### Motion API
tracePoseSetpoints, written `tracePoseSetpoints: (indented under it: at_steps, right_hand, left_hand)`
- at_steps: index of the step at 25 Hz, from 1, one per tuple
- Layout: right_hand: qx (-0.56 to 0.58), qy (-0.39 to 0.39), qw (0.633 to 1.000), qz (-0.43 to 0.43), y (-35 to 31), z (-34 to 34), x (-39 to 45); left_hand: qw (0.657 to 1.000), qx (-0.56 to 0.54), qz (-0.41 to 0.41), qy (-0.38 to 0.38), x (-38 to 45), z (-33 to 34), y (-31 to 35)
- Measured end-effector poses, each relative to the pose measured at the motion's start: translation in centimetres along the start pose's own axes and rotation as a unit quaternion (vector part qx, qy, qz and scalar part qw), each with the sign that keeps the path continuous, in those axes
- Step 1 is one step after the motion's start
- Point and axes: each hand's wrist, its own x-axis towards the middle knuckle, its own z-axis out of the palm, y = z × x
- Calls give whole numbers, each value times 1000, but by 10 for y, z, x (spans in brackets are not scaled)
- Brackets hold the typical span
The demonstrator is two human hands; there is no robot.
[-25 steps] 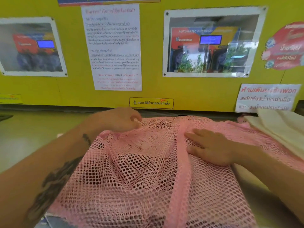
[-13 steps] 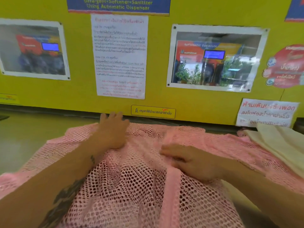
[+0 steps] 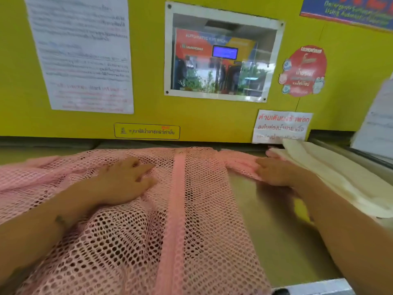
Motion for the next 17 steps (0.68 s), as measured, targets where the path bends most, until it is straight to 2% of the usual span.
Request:
tracePoseSetpoints:
  at_steps: [2, 3, 4, 6, 8, 10, 11, 13, 15, 17]
  right_hand:
    - [-57, 74, 993, 66, 11, -1, 0]
    - [-81, 96, 991, 50, 5, 0, -1]
    - [-72, 100, 992, 25, -5, 0, -1]
    - [-60, 56, 996, -19, -24, 2, 0]
    - [-121, 12, 991, 60, -34, 2, -1]
    - [-184, 46, 973, 130, -46, -3, -7]
    - [-184, 87, 973, 110, -53, -4, -9]
    - [-104, 153, 982, -20, -79, -5, -11]
    - [4, 119, 979, -166, -118, -13, -14]
    - [34, 64, 968, -240, -155, -16, -15]
  left_hand:
    - [1000, 5, -2, 12, 0, -1, 1]
    - [1000, 6, 1, 17, 0, -1, 2]
    - [1000, 6, 4, 20, 0, -2, 3]
    - [1000, 8, 8, 21, -1, -3, 3]
    - [1000, 3, 13, 20, -2, -3, 4]
    - [1000, -4, 15, 16, -3, -3, 0]
    - [1000, -7, 22, 16, -3, -3, 0]
    - [998, -34, 38, 25, -4, -6, -1]
    - [993, -99, 40, 51, -10, -16, -2]
    - [981, -157, 8, 117, -18, -32, -10]
